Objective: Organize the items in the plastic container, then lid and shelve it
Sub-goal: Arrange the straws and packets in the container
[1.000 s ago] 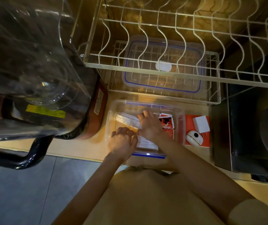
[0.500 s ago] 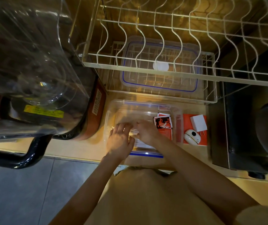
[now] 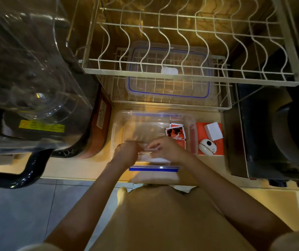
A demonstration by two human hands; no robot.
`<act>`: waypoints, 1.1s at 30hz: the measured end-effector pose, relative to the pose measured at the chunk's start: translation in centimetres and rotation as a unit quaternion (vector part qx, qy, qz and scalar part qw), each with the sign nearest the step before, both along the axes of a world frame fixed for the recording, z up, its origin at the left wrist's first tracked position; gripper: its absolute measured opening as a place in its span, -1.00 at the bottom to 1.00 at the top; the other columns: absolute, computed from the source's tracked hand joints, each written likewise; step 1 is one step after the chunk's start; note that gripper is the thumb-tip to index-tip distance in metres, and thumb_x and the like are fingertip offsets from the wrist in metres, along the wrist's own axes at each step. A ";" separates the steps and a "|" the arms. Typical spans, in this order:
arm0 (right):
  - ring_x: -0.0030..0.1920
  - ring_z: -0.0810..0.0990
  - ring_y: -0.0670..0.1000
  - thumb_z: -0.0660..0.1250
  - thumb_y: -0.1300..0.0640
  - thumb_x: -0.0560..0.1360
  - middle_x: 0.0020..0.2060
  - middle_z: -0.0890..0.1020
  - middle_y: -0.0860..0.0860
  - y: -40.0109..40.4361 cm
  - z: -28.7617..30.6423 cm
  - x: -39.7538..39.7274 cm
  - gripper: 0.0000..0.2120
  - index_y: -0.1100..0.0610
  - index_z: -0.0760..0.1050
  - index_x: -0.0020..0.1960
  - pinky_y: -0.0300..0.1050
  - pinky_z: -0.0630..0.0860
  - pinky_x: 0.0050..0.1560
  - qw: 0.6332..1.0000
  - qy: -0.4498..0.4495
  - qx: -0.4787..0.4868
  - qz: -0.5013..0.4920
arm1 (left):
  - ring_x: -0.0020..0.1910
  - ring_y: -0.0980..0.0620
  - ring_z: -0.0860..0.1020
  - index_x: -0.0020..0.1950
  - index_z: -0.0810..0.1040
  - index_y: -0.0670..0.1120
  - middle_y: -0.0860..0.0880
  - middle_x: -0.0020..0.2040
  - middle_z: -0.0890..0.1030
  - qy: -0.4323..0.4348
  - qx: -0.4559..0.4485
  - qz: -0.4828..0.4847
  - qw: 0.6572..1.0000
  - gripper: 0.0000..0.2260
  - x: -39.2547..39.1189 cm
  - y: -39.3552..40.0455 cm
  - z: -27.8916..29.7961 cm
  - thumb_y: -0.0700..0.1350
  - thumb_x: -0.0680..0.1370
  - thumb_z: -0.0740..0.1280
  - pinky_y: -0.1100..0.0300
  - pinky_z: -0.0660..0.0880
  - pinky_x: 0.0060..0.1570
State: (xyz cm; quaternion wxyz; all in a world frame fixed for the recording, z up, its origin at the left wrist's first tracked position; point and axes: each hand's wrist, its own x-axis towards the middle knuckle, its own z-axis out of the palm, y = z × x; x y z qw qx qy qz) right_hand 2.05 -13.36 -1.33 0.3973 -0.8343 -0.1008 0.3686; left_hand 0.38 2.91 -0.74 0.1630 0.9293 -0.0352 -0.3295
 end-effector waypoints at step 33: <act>0.00 0.53 0.06 0.36 0.39 0.41 0.12 0.58 0.23 -1.4 0.3 -2.0 -0.67 0.29 0.50 0.17 -0.21 0.44 -0.14 0.987 0.064 -0.065 -0.130 | 0.29 -0.03 0.44 0.35 0.38 -0.02 -0.04 0.35 0.47 -0.014 -0.093 -0.004 0.996 -0.58 -0.1 -0.2 -1.4 -0.15 0.50 0.31 0.07 0.41 0.22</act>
